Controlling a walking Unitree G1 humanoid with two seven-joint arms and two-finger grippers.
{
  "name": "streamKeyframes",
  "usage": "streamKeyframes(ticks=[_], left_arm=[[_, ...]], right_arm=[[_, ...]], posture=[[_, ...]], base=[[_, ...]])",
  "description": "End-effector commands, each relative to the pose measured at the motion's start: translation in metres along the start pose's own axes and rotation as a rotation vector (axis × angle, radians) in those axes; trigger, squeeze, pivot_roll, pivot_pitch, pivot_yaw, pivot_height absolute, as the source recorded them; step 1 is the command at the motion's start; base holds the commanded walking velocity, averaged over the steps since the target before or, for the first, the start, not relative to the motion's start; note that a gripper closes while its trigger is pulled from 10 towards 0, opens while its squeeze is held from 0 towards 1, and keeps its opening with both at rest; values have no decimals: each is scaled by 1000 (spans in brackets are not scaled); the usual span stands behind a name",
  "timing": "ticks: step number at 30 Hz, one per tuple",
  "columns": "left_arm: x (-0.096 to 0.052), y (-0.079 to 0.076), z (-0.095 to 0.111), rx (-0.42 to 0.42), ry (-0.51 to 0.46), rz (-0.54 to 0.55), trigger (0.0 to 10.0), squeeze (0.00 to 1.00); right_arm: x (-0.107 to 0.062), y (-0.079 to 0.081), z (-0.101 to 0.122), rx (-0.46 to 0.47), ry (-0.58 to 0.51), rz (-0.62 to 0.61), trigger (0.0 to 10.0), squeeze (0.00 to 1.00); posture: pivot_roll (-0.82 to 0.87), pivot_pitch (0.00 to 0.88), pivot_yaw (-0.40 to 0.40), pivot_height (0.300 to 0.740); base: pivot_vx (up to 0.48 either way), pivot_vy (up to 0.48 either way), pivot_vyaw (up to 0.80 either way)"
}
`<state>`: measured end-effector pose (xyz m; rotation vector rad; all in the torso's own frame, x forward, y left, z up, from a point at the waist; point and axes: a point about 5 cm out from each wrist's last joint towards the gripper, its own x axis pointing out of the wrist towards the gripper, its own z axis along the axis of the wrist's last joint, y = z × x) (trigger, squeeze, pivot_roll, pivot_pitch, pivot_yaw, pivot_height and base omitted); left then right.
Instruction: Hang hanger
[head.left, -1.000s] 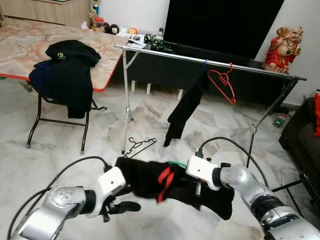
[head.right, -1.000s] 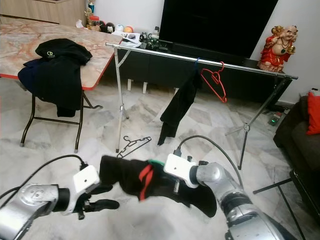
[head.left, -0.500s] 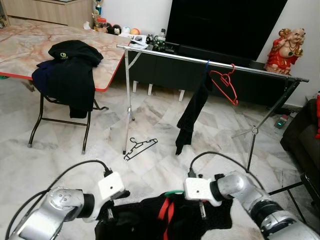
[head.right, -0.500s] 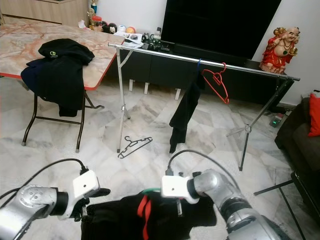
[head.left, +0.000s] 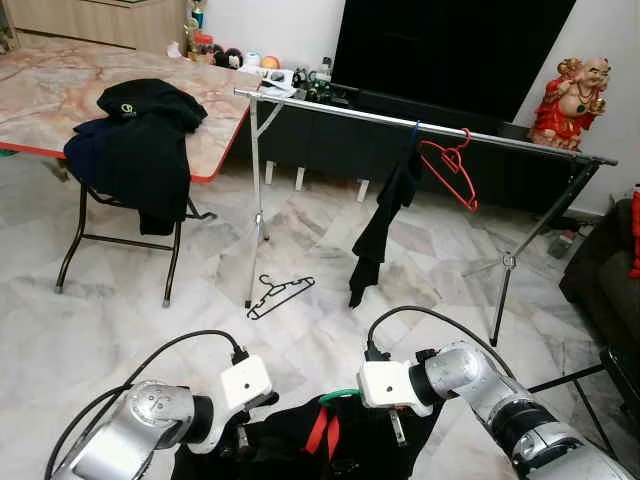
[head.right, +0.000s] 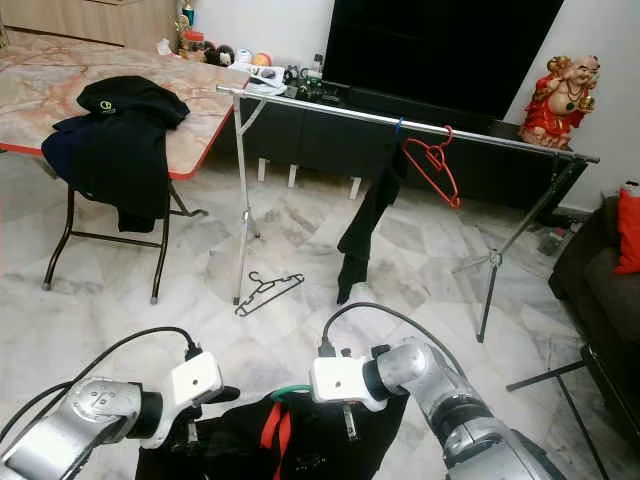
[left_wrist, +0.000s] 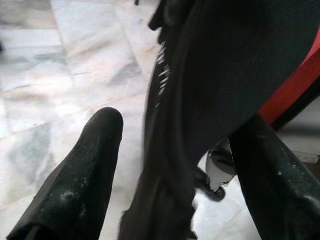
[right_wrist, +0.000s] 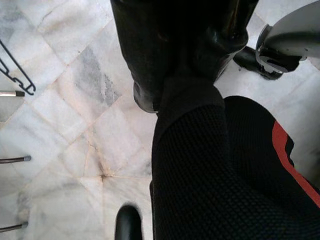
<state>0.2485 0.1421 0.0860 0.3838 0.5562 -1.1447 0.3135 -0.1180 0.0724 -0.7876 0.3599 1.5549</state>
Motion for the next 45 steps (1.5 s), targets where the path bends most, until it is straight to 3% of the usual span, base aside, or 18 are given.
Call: streamKeyframes(ticks=[1,2,5,6,7,8,45], left_arm=[[6,-2,7,25,-8,-27,10000,0],[7,-3,7,28,-7,-34,8549,0],[8,-3,7,31,-5,-37,8549,0],[12,-5,8,34,-4,-47,4353,0],[14,-5,10,32,-11,-50,1216,0],[15,-6,11,29,-18,-56,0,0],[12,5,5,55,33,-7,0,0]], right_arm=[[-4,-4,4,-15,-42,-41,0,0],[-4,-6,6,-14,-50,-49,0,0],[-4,-6,7,-14,-55,-54,0,0],[-2,-8,9,-11,-70,-67,0,0],[-2,-8,10,-11,-74,-67,0,0],[-1,-9,11,-11,-77,-67,0,0],[-7,-4,2,25,-59,-64,0,0]], posture=[[247,0,-199,740],[244,0,-198,740],[244,0,-198,740],[241,0,-196,740],[240,0,-196,740],[238,0,-196,740],[228,0,-194,740]], base=[[0,0,0],[0,0,0],[0,0,0],[0,0,0],[0,0,0],[0,0,0],[0,0,0]])
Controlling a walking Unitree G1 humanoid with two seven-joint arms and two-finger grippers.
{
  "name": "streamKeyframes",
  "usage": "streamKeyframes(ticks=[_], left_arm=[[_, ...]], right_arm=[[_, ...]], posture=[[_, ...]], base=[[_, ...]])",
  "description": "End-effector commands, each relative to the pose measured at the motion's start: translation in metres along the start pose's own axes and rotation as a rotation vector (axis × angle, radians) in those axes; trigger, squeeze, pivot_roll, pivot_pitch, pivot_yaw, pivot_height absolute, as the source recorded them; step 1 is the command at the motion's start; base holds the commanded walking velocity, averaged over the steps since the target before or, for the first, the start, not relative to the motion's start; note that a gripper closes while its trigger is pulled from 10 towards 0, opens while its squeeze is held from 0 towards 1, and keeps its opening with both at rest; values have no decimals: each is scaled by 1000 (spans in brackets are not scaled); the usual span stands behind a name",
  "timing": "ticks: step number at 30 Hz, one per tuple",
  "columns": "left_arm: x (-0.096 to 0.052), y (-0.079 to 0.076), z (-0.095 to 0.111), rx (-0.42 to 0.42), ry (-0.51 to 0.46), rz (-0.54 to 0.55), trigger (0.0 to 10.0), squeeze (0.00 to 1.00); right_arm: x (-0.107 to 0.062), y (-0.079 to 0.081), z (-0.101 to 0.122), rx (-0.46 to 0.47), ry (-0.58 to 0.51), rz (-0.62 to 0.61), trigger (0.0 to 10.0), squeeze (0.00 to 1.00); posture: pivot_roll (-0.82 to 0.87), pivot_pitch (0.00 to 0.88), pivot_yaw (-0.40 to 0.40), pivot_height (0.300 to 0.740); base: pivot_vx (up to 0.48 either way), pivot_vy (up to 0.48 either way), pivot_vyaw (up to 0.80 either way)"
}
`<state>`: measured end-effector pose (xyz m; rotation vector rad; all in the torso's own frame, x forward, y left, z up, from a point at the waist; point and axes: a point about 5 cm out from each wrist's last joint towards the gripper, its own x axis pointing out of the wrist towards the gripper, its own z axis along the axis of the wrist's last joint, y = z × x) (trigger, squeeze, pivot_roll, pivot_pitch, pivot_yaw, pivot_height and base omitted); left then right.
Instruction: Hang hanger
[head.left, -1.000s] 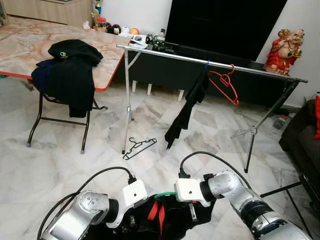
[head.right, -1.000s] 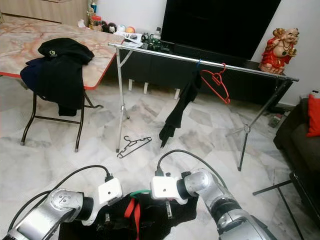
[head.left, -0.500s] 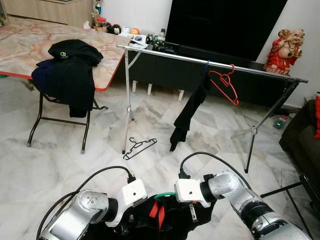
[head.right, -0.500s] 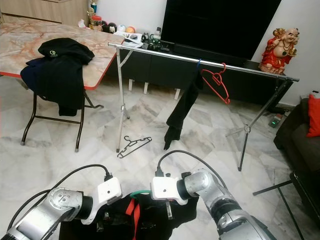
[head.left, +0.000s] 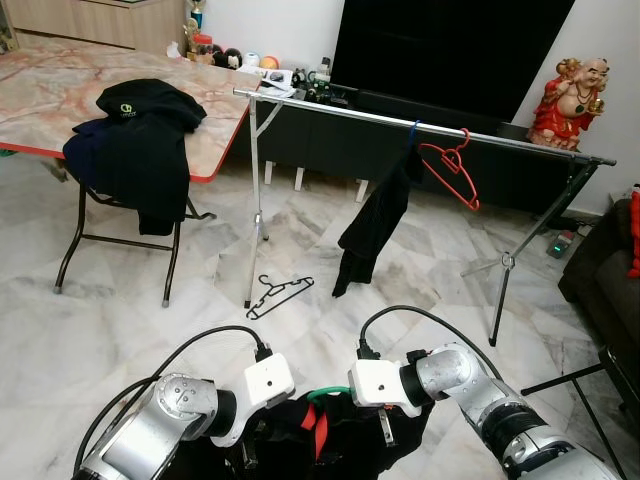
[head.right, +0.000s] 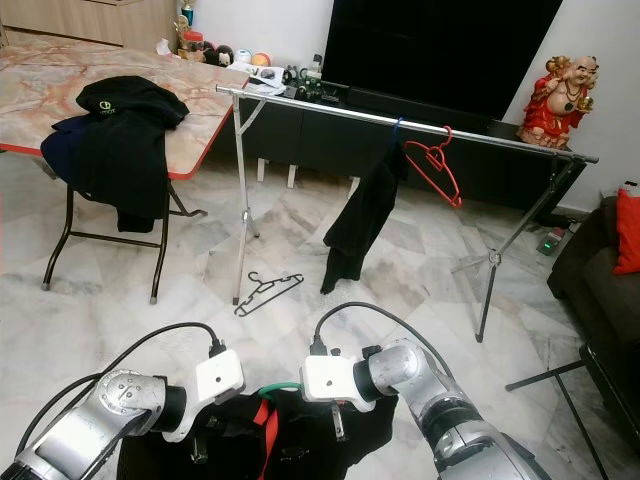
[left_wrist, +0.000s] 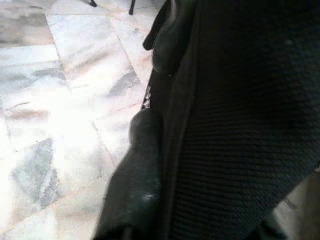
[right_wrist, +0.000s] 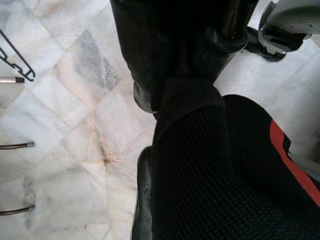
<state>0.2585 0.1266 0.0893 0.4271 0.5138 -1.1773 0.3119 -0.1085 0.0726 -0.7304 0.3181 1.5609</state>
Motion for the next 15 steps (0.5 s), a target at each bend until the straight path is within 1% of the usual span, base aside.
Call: streamKeyframes(ticks=[1,3,9,15], left_arm=[[-1,2,-8,-7,42,11,0,0],[0,2,-6,-14,22,18,0,0],[1,4,-5,-11,20,34,0,0],[2,6,-6,-12,14,55,0,0]], right_arm=[[-15,-5,-5,15,5,-56,0,0],[-16,-5,-6,19,10,-60,0,0],[-17,-5,-9,37,26,-74,0,0],[-19,-8,-13,58,70,-132,0,0]], posture=[[224,0,-192,740],[224,0,-193,740],[219,0,-191,740],[217,0,-192,740]], base=[[0,0,0],[0,0,0],[0,0,0],[0,0,0]])
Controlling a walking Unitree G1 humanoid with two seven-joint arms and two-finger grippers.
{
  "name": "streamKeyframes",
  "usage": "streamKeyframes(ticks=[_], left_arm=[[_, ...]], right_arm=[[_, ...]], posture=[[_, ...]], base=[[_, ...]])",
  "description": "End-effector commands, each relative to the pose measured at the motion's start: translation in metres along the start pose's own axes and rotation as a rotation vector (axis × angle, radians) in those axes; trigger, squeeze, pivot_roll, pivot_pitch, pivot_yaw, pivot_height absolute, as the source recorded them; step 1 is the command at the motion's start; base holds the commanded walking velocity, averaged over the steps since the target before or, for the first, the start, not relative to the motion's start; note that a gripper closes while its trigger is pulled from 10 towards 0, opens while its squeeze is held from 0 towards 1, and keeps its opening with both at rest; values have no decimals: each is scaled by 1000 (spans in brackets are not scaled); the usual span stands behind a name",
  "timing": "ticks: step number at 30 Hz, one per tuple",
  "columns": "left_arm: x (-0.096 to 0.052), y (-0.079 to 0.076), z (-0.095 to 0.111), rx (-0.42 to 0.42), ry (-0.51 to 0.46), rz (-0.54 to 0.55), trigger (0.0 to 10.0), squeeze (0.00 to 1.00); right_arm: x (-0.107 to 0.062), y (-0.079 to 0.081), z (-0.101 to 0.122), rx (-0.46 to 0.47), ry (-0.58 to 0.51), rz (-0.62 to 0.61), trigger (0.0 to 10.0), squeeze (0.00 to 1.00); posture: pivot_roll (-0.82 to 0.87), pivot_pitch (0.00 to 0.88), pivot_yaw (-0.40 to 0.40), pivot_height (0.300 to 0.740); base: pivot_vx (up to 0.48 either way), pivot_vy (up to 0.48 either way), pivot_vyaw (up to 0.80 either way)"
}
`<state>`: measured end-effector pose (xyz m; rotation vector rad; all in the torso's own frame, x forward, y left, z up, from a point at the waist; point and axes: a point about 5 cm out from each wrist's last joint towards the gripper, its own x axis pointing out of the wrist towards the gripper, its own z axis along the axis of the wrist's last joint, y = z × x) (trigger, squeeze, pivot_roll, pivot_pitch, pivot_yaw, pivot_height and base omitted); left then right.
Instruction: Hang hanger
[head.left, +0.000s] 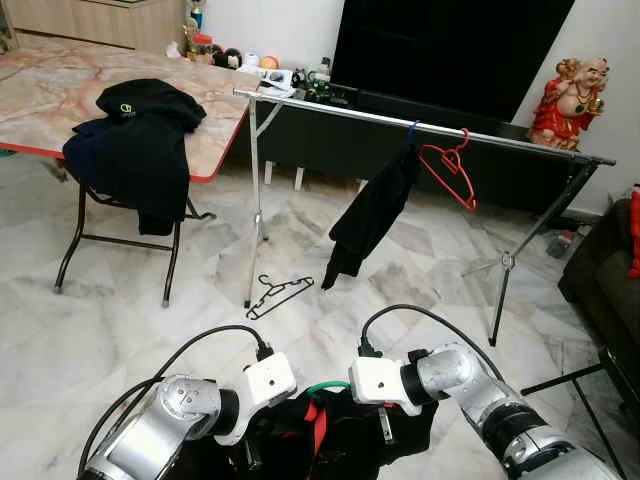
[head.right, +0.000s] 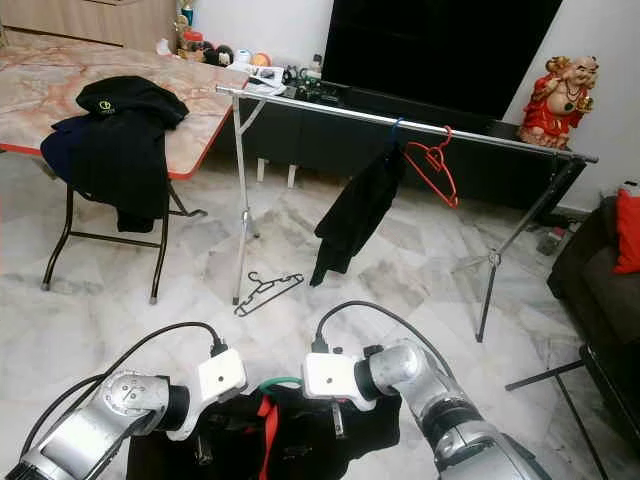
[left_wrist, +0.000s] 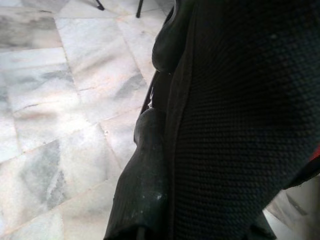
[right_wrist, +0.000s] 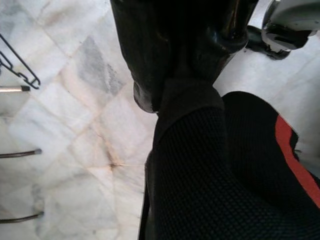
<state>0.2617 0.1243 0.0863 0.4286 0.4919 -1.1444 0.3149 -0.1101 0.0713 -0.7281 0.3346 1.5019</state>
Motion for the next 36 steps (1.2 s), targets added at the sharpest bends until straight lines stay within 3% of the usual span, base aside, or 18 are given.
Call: streamKeyframes(ticks=[1,3,4,6,7,8,10,21,24,27,29,30,31,33,34,35,36], left_arm=[[-2,4,-5,-19,22,22,0,0],[-2,4,-5,-24,18,25,0,0],[-1,4,-6,-31,14,32,0,0],[-1,4,-6,-34,14,35,0,0],[-1,4,-7,-43,12,47,0,0],[-1,4,-7,-43,12,47,0,0],[0,6,-10,-51,14,75,0,0],[4,10,-18,-51,51,118,0,0],[7,14,-26,-74,75,184,0,0],[7,17,-32,-99,81,231,0,0],[7,21,-38,-140,77,303,0,0],[6,24,-41,-157,72,347,0,0],[5,26,-43,-189,66,391,0,0],[4,28,-44,-210,60,417,0,0],[1,33,-47,-264,36,507,0,0],[1,33,-47,-264,36,507,0,0],[0,36,-47,-286,24,546,0,0]], right_arm=[[-19,-7,-12,35,56,-95,471,0],[-19,-7,-12,38,60,-99,471,0],[-19,-9,-12,38,64,-123,10000,0],[-19,-9,-12,40,66,-130,10000,0],[-19,-10,-12,50,66,-128,10000,733],[-19,-10,-12,50,66,-128,10000,733],[-20,-12,-12,68,66,-135,10000,1000],[-22,-13,-12,57,70,-146,10000,1000],[-26,-15,-13,55,83,-166,10000,1000],[-31,-19,-15,59,105,-214,10000,1000],[-40,-26,-23,101,158,-352,10000,969],[-45,-28,-29,136,190,-435,10000,580],[-50,-30,-35,164,218,-513,10000,0],[-54,-31,-39,184,235,-568,10000,0],[-69,-32,-53,316,251,-774,10000,0],[-69,-32,-53,316,251,-774,10000,0],[-76,-31,-60,388,254,-865,10000,0]], posture=[[217,0,-193,740],[217,0,-193,740],[216,0,-193,740],[216,0,-193,740],[216,0,-193,740],[216,0,-193,740],[214,0,-191,740],[205,0,-188,740],[204,0,-188,740],[202,0,-190,740],[202,0,-193,740],[202,0,-194,740],[197,0,-193,740],[195,0,-193,740],[196,0,-191,740],[196,0,-191,740],[191,0,-187,740]], base=[[0,0,0],[0,0,0],[0,0,0],[0,0,0],[0,0,0],[0,0,0],[0,0,0],[0,0,0],[0,0,0],[0,0,0],[0,0,0],[0,0,0],[0,0,0],[0,0,0],[0,0,0],[0,0,0],[0,0,0]])
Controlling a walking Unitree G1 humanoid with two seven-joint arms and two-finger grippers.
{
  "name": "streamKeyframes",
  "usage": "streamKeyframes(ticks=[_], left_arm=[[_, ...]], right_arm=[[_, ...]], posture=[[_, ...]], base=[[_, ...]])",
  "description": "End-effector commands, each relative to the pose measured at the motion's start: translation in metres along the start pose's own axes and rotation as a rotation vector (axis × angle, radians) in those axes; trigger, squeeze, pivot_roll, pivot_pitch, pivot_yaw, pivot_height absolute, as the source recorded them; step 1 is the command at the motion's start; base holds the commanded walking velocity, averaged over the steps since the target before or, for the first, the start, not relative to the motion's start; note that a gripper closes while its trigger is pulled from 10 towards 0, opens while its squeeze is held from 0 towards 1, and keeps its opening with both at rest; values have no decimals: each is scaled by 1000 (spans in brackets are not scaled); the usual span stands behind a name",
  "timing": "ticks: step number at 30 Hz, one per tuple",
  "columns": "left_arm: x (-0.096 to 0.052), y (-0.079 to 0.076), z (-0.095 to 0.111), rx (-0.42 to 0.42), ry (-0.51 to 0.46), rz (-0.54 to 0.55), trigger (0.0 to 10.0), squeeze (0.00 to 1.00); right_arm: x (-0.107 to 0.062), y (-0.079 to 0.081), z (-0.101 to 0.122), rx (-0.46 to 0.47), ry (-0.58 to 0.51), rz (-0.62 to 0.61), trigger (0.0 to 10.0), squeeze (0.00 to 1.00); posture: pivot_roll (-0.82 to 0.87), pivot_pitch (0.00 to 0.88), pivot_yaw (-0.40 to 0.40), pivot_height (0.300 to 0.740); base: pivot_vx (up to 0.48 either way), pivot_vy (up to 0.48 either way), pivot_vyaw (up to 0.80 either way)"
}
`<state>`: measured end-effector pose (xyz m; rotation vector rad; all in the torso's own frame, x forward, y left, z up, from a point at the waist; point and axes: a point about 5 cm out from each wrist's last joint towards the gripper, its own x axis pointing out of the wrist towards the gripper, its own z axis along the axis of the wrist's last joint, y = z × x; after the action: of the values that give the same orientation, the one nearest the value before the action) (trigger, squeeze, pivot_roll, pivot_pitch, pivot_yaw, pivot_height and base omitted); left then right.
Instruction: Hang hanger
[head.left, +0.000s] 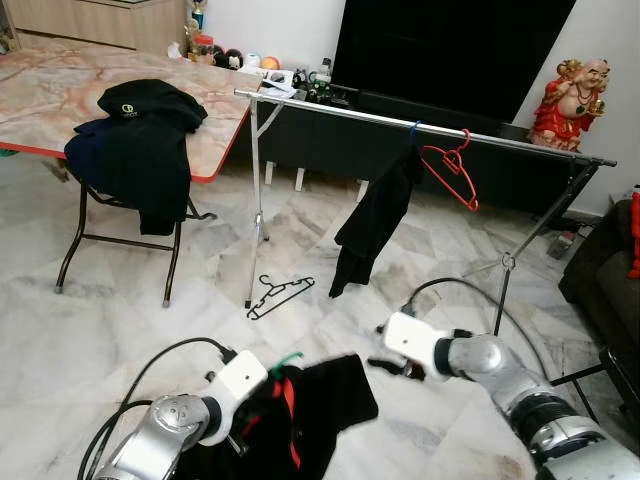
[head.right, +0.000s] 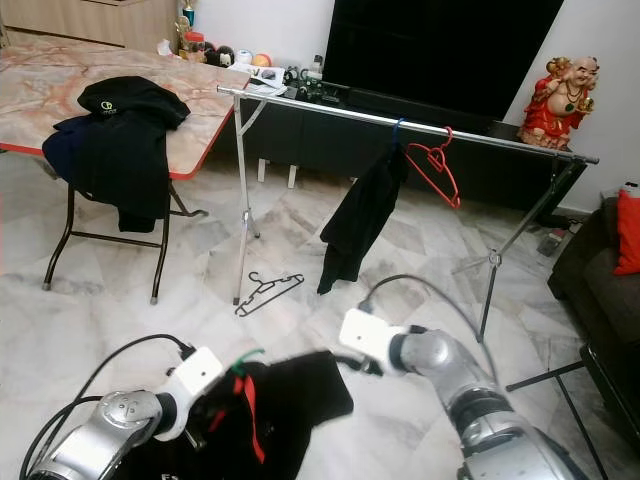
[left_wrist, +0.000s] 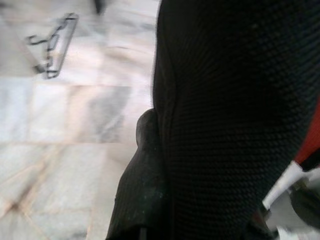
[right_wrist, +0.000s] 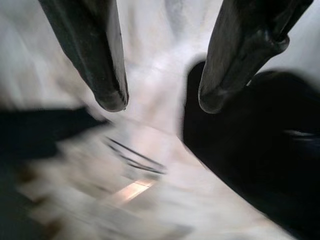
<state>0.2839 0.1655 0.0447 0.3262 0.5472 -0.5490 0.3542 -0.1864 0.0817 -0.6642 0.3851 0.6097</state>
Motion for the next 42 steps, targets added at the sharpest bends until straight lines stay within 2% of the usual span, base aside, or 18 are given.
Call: streamKeyframes(ticks=[1,2,3,4,5,6,8,9,11,12,15,16,20,24,26,29,34,42], left_arm=[[1,10,8,-43,-62,116,0,0],[1,10,8,-43,-62,116,0,0],[2,16,8,-77,-71,187,902,0],[2,16,8,-77,-71,187,902,0],[2,20,7,-101,-76,232,902,0],[2,22,7,-127,-97,279,10000,0],[1,24,5,-173,-131,322,10000,0],[1,24,5,-173,-131,322,10000,0],[0,21,2,-206,-141,316,10000,0],[1,19,1,-218,-143,314,10000,0],[3,13,1,-263,-168,307,10000,0],[3,11,0,-271,-180,322,10000,0],[-1,8,-11,-239,-160,373,10000,0],[-3,6,-18,-242,-149,373,10000,0],[-6,6,-26,-298,-154,363,10000,0],[-7,7,-25,-319,-164,366,10000,0],[-10,13,-26,-283,-154,399,10000,0],[-18,13,-38,-300,-164,372,10000,0]], right_arm=[[-15,-16,-30,186,89,-204,10000,0],[-15,-16,-30,186,89,-204,10000,0],[-22,-17,-47,248,144,-284,10000,0],[-22,-17,-47,248,144,-284,10000,0],[-28,-17,-58,282,182,-334,10000,0],[-38,-11,-81,335,261,-400,10000,0],[-56,4,-117,422,377,-487,10000,0],[-56,4,-117,422,377,-487,10000,0],[-68,26,-142,505,462,-524,10000,0],[-71,43,-153,551,511,-520,10000,0],[-77,83,-171,673,602,-509,10000,0],[-76,107,-175,736,633,-490,10000,0],[-78,151,-180,810,696,-436,10000,0],[-79,165,-181,837,717,-411,10000,0],[-77,178,-178,894,712,-439,10000,0],[-75,181,-176,904,701,-436,10000,0],[-68,186,-170,916,684,-423,10000,0],[-62,189,-163,939,657,-417,10000,0]], posture=[[176,0,-178,740],[176,0,-178,740],[173,0,-176,740],[173,0,-176,740],[168,0,-171,740],[160,0,-160,740],[150,0,-150,740],[150,0,-150,740],[135,0,-139,740],[131,0,-133,740],[138,0,-125,740],[138,0,-121,740],[138,0,-111,740],[134,0,-99,740],[115,0,-72,740],[108,0,-59,740],[102,0,-31,740],[103,0,12,740]], base=[[0,0,0],[0,0,0],[0,0,0],[0,0,0],[0,0,0],[0,0,0],[0,0,0],[0,0,0],[0,0,0],[0,0,0],[0,0,0],[0,0,0],[0,0,0],[0,0,0],[0,0,0],[0,0,0],[0,0,0],[0,0,0]])
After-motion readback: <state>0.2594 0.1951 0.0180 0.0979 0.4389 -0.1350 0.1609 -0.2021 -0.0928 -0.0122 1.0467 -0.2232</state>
